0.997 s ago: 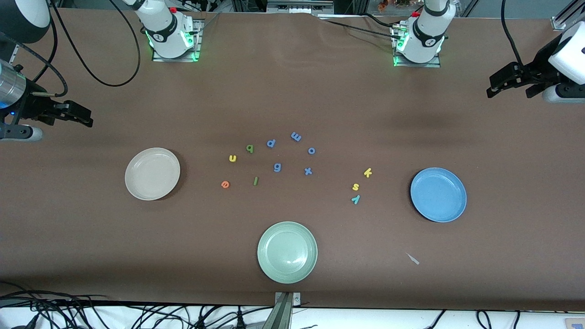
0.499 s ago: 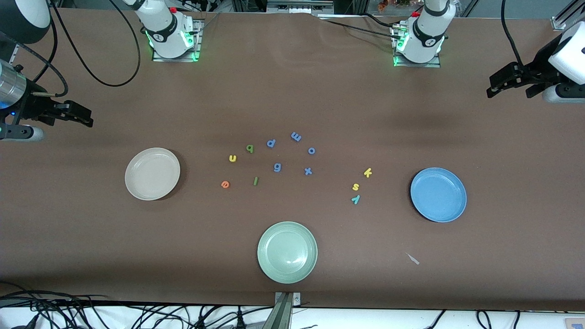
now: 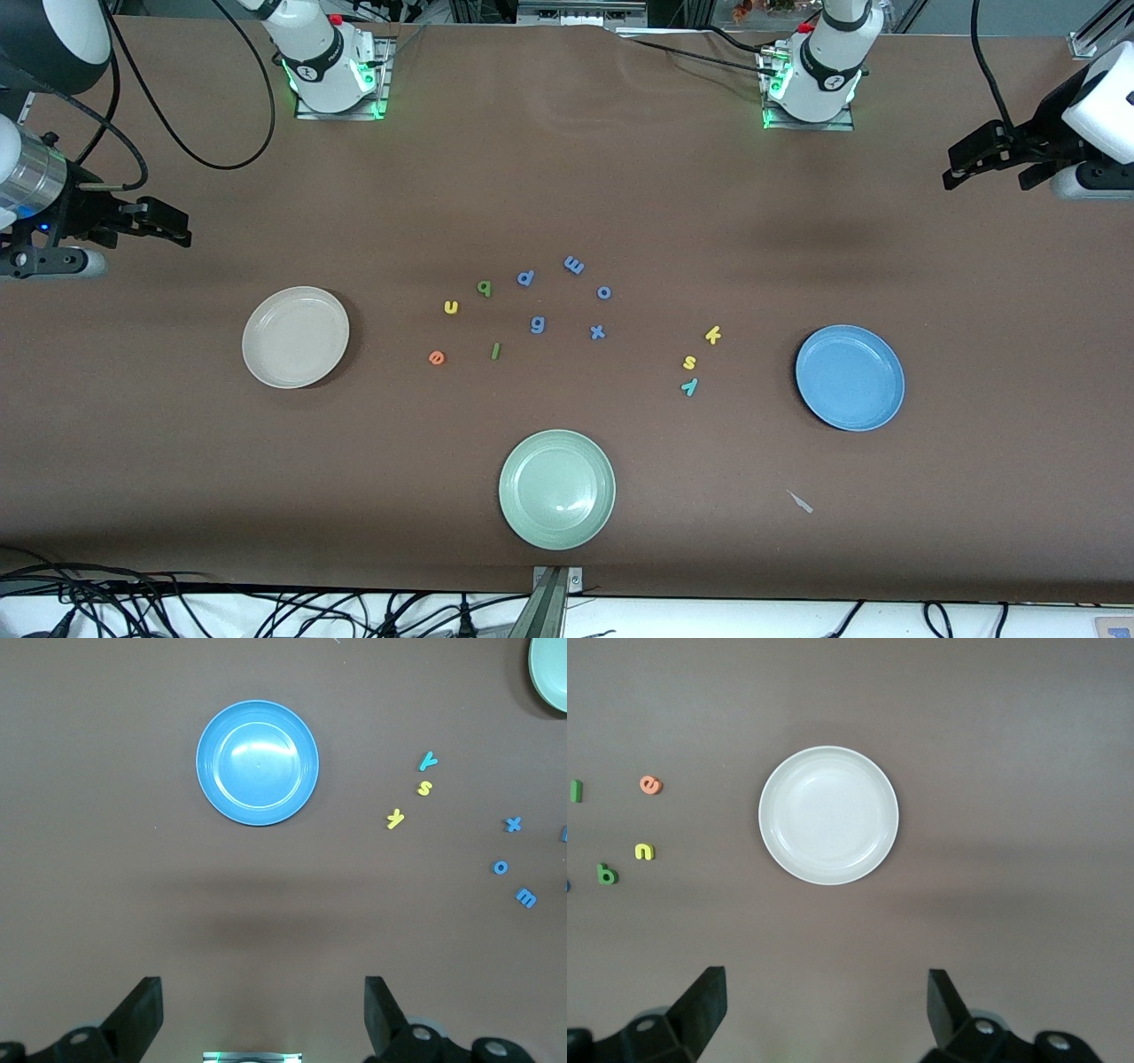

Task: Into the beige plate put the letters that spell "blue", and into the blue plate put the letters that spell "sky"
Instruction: 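Move the right gripper over the green letter b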

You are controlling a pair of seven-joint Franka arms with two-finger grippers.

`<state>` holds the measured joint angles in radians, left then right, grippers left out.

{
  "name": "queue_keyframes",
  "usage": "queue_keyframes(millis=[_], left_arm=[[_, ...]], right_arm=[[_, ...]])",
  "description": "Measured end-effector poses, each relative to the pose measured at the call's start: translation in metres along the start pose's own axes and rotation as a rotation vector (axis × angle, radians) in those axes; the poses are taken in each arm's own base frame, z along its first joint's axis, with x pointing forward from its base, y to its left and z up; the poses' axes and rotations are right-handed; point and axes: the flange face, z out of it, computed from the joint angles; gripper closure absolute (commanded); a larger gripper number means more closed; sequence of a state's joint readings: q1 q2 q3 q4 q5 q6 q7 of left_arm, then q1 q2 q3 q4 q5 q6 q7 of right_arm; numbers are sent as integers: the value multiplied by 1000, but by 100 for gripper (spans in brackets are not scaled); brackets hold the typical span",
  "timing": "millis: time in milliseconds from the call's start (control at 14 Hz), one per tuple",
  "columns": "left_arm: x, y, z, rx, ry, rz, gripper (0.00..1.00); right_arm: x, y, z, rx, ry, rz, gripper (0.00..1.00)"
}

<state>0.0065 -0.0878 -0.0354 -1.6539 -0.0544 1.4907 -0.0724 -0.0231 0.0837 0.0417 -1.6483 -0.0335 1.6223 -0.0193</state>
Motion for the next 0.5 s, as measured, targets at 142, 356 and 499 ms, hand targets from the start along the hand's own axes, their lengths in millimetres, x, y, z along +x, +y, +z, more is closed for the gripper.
queue_keyframes(millis=[142, 356, 499], left_arm=[[0, 3, 0, 1, 0, 5, 0], [0, 3, 0, 1, 0, 6, 0], [0, 3, 0, 1, 0, 6, 0]], right_arm=[[5, -2, 11, 2, -25, -8, 0], [12, -36, 31, 7, -68, -66, 0], [21, -82, 54, 3, -90, -122, 0]])
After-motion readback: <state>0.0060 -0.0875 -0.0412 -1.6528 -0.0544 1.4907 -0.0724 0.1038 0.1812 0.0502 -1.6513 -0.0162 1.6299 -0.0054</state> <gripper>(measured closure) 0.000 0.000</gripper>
